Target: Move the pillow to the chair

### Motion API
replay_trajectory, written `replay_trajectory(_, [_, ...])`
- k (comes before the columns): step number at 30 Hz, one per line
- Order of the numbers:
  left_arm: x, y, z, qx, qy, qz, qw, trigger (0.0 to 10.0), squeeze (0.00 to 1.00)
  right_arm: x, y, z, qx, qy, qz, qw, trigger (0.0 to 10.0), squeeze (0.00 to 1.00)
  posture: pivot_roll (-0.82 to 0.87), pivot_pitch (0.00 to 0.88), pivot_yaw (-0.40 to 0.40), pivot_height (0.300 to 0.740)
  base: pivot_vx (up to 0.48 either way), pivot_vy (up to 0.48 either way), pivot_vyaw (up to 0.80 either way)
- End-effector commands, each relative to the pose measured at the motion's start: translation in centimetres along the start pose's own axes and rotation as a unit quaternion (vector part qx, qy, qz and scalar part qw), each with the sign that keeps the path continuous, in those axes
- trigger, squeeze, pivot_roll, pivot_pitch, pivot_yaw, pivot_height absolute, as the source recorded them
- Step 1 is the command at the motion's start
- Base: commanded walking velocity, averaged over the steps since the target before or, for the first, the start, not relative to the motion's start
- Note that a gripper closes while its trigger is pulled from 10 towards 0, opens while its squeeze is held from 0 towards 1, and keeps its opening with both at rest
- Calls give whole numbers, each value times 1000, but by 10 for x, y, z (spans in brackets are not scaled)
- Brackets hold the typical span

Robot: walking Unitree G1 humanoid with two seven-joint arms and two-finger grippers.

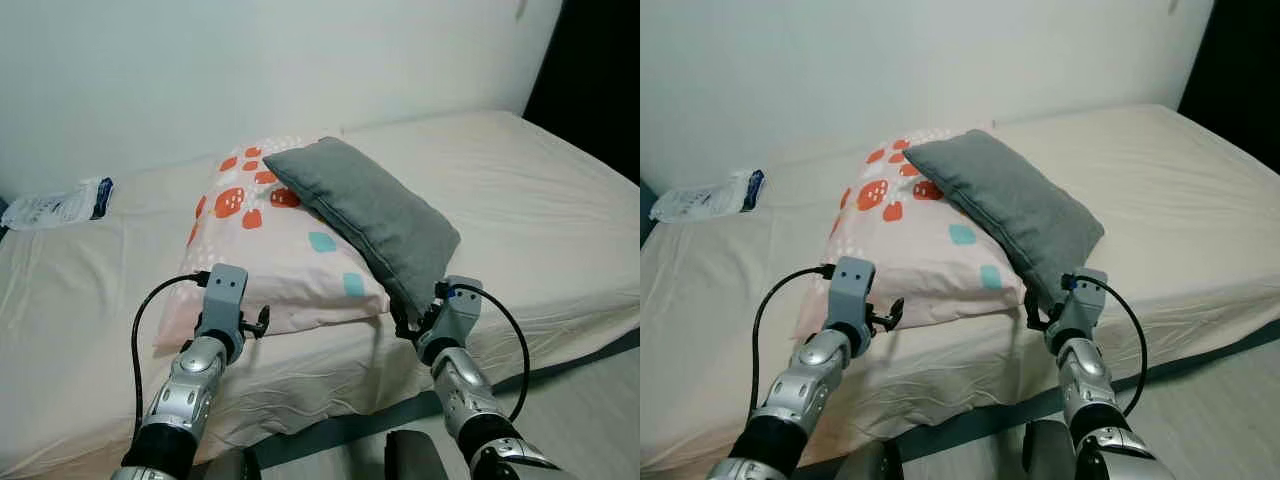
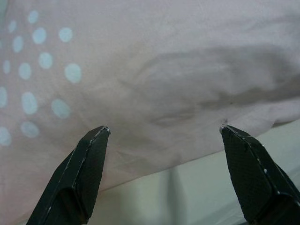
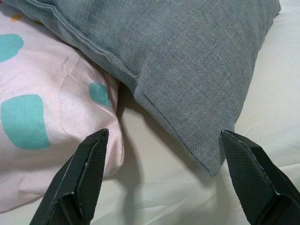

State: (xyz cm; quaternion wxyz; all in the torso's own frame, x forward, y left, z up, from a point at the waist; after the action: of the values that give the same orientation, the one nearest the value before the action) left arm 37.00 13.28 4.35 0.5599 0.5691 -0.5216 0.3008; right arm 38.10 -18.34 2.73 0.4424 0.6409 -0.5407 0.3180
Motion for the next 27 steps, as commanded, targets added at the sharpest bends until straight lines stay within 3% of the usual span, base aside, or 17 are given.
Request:
replay_trajectory(1, [-2, 1, -4, 1, -6, -8, 1000, 10000, 0, -7, 1, -4, 4, 2, -11, 1000, 10000, 0, 38, 71, 68, 583, 0, 0, 0])
replay_trajectory(8, [0, 1, 5, -18, -15, -7, 1000, 10000, 0, -10, 3, -3, 7, -6, -16, 1000, 10000, 0, 63, 119, 73, 568, 0, 0, 0])
replay_trajectory(14, [6, 0, -7, -22, -23, -8, 999, 10000, 0, -15, 5, 1, 4, -20, -25, 999, 10000, 0, 84, 165, 82, 568, 0, 0, 0])
replay_trajectory(19, [8, -6, -17, -38, -33, -23, 998, 10000, 0, -17, 9, 19, -31, 7, -36, 999, 10000, 0, 64, 185, 100, 568, 0, 0, 0])
replay_trajectory(22, [8, -9, -10, -58, -40, -30, 997, 10000, 0, -11, 10, 24, -30, 21, -30, 999, 10000, 0, 49, 182, 94, 568, 0, 0, 0])
replay_trajectory(26, [9, -10, -5, -68, -30, -28, 997, 10000, 0, -5, 9, 22, -17, 40, -25, 999, 10000, 0, 39, 177, 78, 568, 0, 0, 0])
replay_trajectory(27, [10, -10, -3, -67, -24, -27, 997, 10000, 0, -1, 7, 15, 6, 66, -20, 998, 10000, 0, 36, 173, 67, 568, 0, 0, 0])
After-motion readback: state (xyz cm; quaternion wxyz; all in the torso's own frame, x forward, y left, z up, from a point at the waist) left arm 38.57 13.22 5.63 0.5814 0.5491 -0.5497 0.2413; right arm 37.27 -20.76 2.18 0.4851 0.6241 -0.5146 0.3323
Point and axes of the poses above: a point about 5 cm out from each wrist's last joint towards the gripper, its own y axis pointing back from the gripper into the wrist, its own x axis along the axis of the wrist's last joint, z = x × y, the point moved 6 cm from there along -y, pointing out of the wrist towards the gripper, and after that the axes turned 10 degrees about -y, right-handed, at the moved point
